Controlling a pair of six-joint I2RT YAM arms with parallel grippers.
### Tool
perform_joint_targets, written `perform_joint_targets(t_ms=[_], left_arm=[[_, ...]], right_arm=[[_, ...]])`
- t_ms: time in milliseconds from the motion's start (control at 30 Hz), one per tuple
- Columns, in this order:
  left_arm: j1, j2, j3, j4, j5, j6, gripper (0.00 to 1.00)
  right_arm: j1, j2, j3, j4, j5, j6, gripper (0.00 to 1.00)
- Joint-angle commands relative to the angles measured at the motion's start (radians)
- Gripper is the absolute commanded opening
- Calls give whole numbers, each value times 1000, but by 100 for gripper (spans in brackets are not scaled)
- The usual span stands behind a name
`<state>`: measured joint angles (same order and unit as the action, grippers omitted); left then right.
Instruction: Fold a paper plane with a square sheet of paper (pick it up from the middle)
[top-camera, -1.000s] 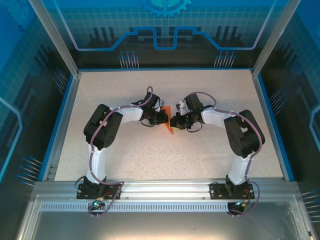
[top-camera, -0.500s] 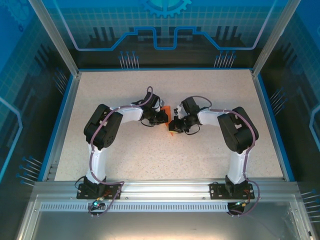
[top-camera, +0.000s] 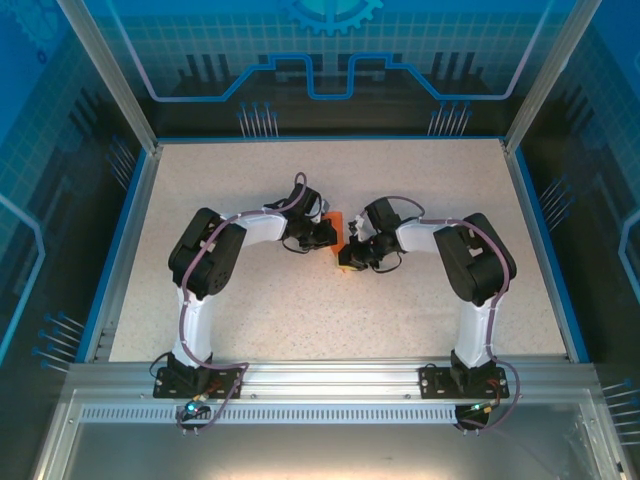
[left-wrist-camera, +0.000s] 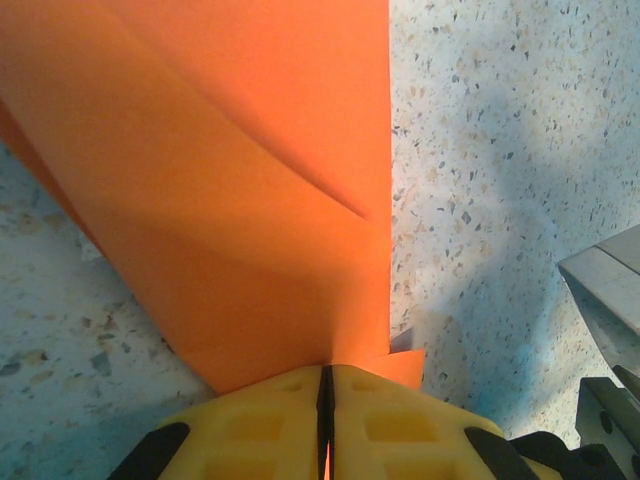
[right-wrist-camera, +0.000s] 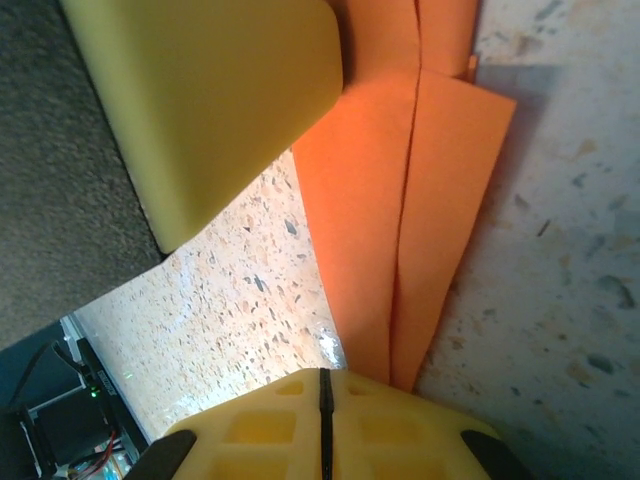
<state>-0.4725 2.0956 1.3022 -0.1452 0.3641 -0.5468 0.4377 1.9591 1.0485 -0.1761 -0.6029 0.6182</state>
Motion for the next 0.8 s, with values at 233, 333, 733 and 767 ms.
perform_joint_targets(t_ms=[233,333,733,767], left_arm=[[-5,73,-2,-93,-60,17,13],[-6,73,-1,-94,-60,15,13],[-6,68,14,-101,-57,9,13],[-5,67,15,-102,-56,8,13]], right_arm=[[-13,-89,-88,-249,12,-83,9],[-23,-181,-94,-208,-1,-77,10],[20,-40,103,-143,57,-45,12],[24,-20,111,-140,56,-43,12]])
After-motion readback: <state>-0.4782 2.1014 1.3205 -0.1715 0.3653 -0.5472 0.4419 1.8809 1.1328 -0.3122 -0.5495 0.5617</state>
